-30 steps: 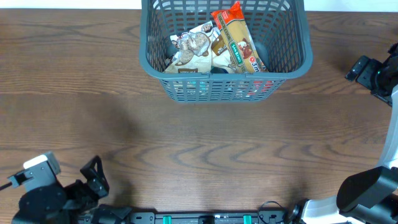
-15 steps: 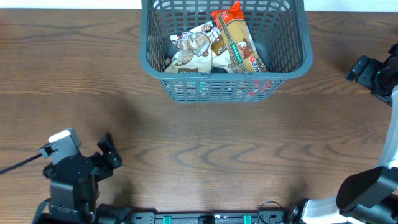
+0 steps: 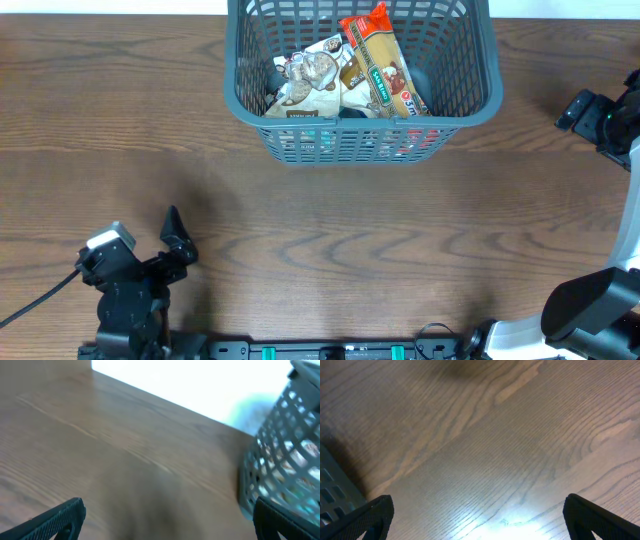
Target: Pack container
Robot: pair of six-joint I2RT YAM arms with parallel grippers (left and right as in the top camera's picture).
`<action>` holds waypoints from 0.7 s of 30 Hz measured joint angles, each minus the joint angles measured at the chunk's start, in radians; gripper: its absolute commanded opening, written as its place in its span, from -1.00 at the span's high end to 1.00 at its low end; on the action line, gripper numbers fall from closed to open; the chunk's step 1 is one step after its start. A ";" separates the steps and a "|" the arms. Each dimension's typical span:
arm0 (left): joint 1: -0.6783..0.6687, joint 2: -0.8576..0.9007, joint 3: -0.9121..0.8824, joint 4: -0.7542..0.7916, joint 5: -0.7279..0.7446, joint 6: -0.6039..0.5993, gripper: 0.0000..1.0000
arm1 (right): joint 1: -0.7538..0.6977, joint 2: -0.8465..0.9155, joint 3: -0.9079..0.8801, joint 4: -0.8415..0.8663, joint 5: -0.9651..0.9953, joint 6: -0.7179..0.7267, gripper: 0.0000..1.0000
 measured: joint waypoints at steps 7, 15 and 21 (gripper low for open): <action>0.048 -0.050 -0.108 0.141 0.014 0.039 -0.97 | 0.000 0.000 0.000 0.000 0.000 0.000 -0.98; 0.131 -0.130 -0.254 0.270 0.067 0.062 -0.97 | 0.000 0.000 0.000 0.000 0.000 0.000 -0.98; 0.158 -0.131 -0.263 0.276 0.121 0.109 -0.97 | 0.000 0.000 0.000 0.000 0.000 0.000 -0.98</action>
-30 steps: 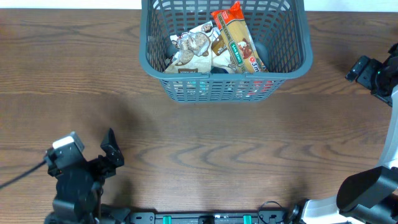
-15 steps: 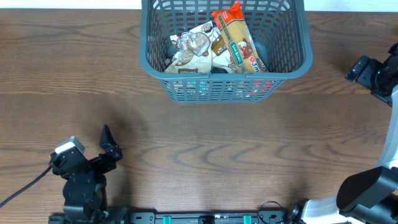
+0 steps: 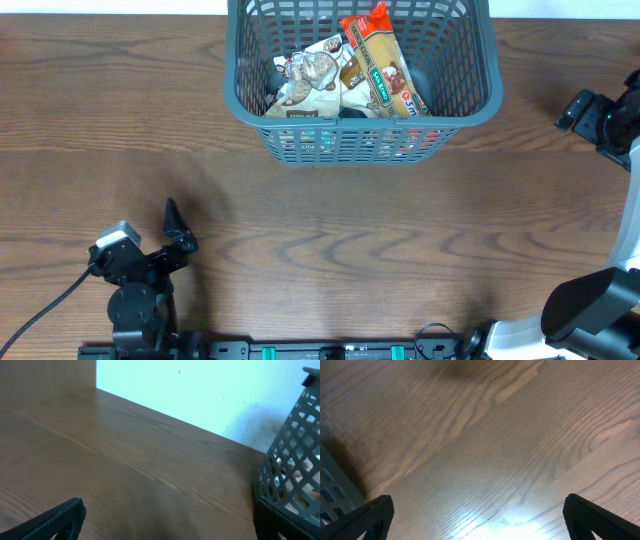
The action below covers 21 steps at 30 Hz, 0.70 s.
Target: Pack container
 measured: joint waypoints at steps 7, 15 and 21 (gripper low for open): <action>0.002 -0.001 -0.003 -0.003 0.072 0.112 -0.97 | 0.000 0.000 0.000 0.000 0.000 0.000 -0.99; 0.002 -0.001 -0.069 -0.003 0.165 0.146 -0.97 | 0.000 0.000 0.000 0.000 0.000 0.000 -0.99; 0.002 -0.001 -0.082 -0.001 0.190 0.156 -0.97 | 0.000 0.000 0.000 0.000 0.000 0.000 -0.98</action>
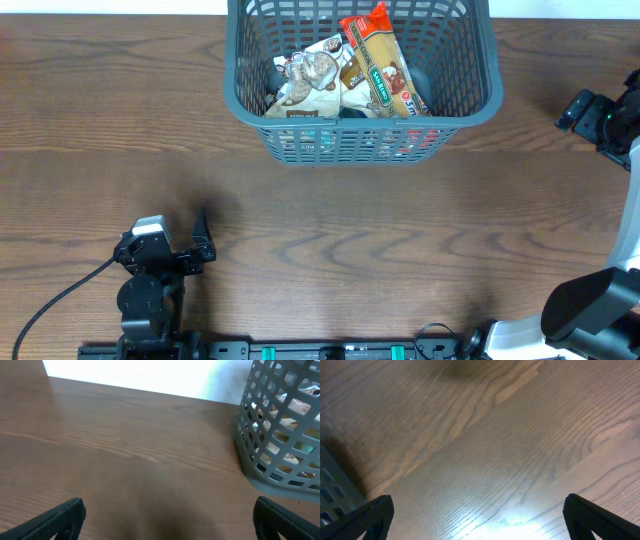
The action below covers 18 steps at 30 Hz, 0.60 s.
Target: Pack container
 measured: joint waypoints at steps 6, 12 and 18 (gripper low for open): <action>0.000 -0.001 -0.013 0.006 0.003 0.002 -0.97 | 0.000 0.000 0.000 0.000 0.000 0.000 -0.98; 0.000 -0.001 -0.013 0.006 0.004 0.002 -0.97 | 0.000 0.000 0.000 0.000 0.000 0.000 -0.98; 0.000 -0.001 -0.013 0.007 0.004 0.002 -0.97 | 0.000 0.000 0.000 0.000 0.000 0.000 -0.98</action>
